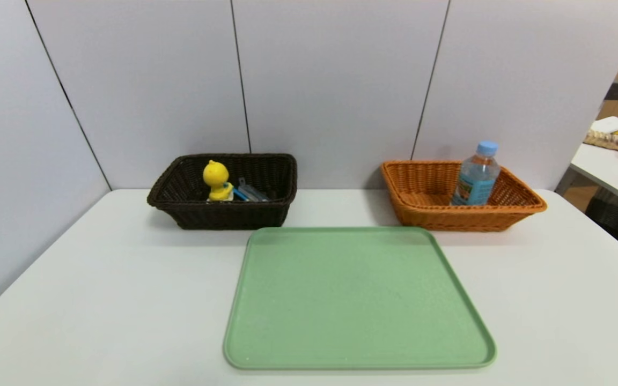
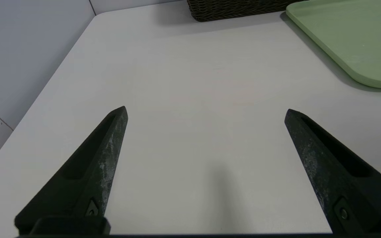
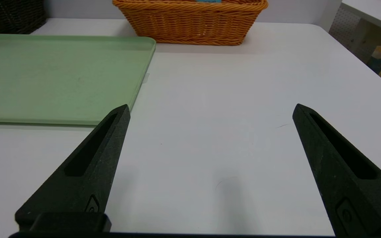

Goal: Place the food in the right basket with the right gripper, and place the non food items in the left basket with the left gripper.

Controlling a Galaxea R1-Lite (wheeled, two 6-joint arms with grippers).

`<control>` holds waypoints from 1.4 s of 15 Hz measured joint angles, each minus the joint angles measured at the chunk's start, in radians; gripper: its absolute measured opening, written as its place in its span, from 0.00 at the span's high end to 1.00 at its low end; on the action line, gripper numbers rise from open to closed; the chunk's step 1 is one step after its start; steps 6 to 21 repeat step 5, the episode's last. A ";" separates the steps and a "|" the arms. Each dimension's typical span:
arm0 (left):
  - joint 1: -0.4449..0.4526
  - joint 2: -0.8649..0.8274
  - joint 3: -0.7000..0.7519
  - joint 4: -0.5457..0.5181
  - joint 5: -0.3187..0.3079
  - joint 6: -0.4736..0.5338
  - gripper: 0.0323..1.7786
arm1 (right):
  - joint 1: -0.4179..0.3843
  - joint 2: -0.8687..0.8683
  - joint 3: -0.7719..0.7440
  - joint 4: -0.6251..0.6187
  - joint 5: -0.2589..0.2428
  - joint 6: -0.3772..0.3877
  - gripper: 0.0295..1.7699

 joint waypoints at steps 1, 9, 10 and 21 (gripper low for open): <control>0.000 0.000 0.000 0.000 0.000 0.000 0.05 | 0.000 0.000 0.000 -0.001 -0.009 0.006 0.04; 0.000 0.000 0.000 0.000 0.000 0.000 0.05 | 0.000 0.000 0.000 -0.001 -0.012 0.008 0.04; 0.000 0.000 0.000 0.000 0.000 0.000 0.05 | 0.000 0.000 0.000 -0.001 -0.012 0.008 0.04; 0.000 0.000 0.000 0.000 0.000 0.000 0.05 | 0.000 0.000 0.000 -0.001 -0.012 0.008 0.04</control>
